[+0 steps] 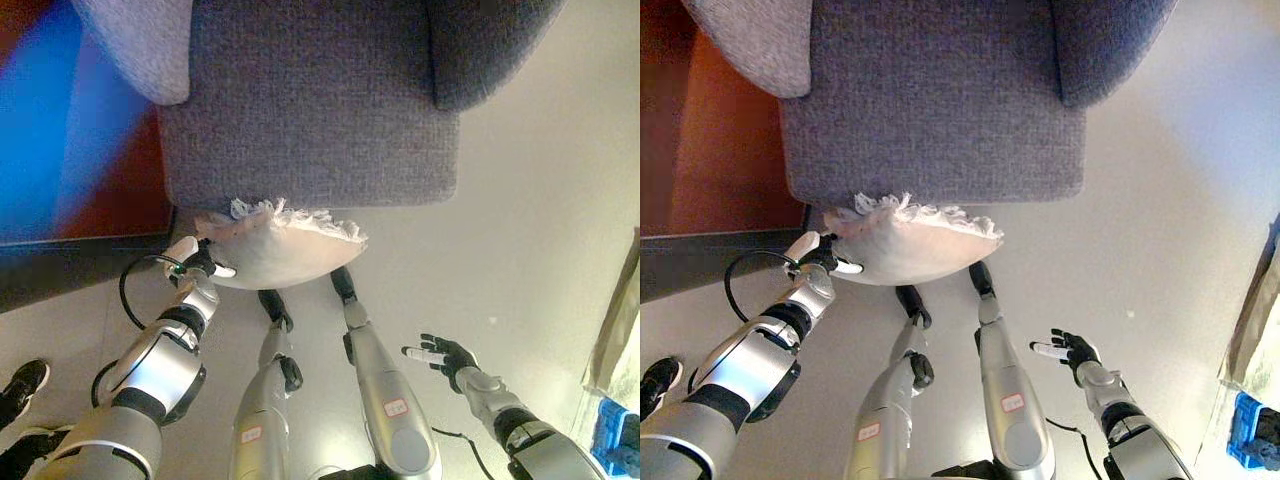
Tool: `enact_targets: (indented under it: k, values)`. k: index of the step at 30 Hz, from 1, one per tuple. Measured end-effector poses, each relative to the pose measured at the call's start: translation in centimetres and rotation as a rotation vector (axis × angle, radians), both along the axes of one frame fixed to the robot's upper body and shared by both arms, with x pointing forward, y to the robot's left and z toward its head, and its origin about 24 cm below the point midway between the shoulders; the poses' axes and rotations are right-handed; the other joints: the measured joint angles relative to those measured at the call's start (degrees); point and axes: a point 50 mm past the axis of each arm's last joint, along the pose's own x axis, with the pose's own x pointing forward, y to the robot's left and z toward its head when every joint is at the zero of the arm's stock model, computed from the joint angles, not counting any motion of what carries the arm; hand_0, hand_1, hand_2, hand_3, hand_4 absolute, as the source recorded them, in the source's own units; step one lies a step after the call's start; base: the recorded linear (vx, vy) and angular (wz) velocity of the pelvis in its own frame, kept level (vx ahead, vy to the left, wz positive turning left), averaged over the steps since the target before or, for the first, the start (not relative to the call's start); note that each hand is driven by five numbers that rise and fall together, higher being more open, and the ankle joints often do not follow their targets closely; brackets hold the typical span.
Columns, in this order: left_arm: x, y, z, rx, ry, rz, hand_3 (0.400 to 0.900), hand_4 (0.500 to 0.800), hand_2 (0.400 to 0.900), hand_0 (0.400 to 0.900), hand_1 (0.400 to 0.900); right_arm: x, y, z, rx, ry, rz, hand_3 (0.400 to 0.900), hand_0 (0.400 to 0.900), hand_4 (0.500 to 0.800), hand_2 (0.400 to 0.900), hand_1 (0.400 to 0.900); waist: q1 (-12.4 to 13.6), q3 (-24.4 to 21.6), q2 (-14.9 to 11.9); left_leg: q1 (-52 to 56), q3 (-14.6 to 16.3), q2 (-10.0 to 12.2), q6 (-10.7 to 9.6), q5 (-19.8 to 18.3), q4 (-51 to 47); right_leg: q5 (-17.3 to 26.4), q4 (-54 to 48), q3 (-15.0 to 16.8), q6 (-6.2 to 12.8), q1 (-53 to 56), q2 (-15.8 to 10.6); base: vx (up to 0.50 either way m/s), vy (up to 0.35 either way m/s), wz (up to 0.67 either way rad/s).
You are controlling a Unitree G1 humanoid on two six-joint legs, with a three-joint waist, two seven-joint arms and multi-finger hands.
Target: Pick up the pillow and put it on the sofa.
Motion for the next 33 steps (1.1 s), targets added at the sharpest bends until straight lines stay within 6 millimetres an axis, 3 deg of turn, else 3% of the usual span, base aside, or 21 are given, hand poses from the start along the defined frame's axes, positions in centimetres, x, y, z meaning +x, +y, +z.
enact_targets:
  k: [12,29,30,31,32,33]
  values:
    - [2.0,1.0,5.1,0.002,-0.144,0.037,0.9,0.8,0.9,0.9,0.9,0.3,-0.6,0.5,0.042,-0.038,-0.01,0.9,0.9,0.8,0.9,0.9,-0.07,-0.03,-0.02,-9.0,-0.71,0.07,0.08,0.92,2.05,-0.41,4.53,-0.37,-0.3,-10.0,0.08,0.04,-0.041,0.03]
    - [3.1,1.7,9.8,-0.015,-0.274,0.09,0.9,0.8,0.9,0.9,0.9,0.5,-1.8,1.1,0.104,-0.075,-0.064,0.9,0.9,0.8,0.9,0.9,-1.54,-0.21,-0.34,-18.9,-4.16,0.26,-0.5,1.14,6.87,-1.13,9.83,-1.2,-0.72,-19.57,0.32,0.01,-0.047,0.05]
    - [3.2,1.7,10.1,-0.026,-0.286,0.093,0.829,0.758,0.829,0.829,0.829,0.5,-1.8,1.2,0.107,-0.075,-0.063,0.9,0.9,0.8,0.9,0.9,-1.55,-0.2,-0.46,-19.38,-4.24,0.23,-0.57,1.2,7.02,-1.12,10.09,-1.2,-0.73,-20.13,0.32,-0.02,-0.025,0.04]
    - [3.2,1.8,10.3,-0.032,-0.295,0.094,0.492,0.555,0.492,0.492,0.492,0.5,-1.8,1.2,0.111,-0.076,-0.063,0.9,0.9,0.8,0.9,0.9,-1.59,-0.23,-0.56,-19.76,-4.32,0.22,-0.61,1.23,7.09,-1.12,10.26,-1.17,-0.73,-20.55,0.34,-0.02,-0.024,0.04]
    - [3.3,1.9,10.5,-0.037,-0.305,0.093,0.4,0.5,0.4,0.4,0.4,0.5,-1.8,1.2,0.114,-0.078,-0.064,0.9,0.9,0.8,0.9,0.9,-1.68,-0.23,-0.57,-20.17,-4.4,0.24,-0.61,1.24,7.3,-1.1,10.36,-1.19,-0.74,-20.91,0.35,-0.01,-0.023,0.04]
    - [3.3,1.9,10.7,-0.034,-0.309,0.091,0.4,0.5,0.4,0.4,0.4,0.5,-1.8,1.2,0.117,-0.078,-0.066,0.9,0.9,0.8,0.9,0.9,-1.69,-0.23,-0.57,-20.44,-4.45,0.25,-0.62,1.24,7.39,-1.08,10.42,-1.22,-0.76,-21.17,0.35,0.0,0.0,0.0]
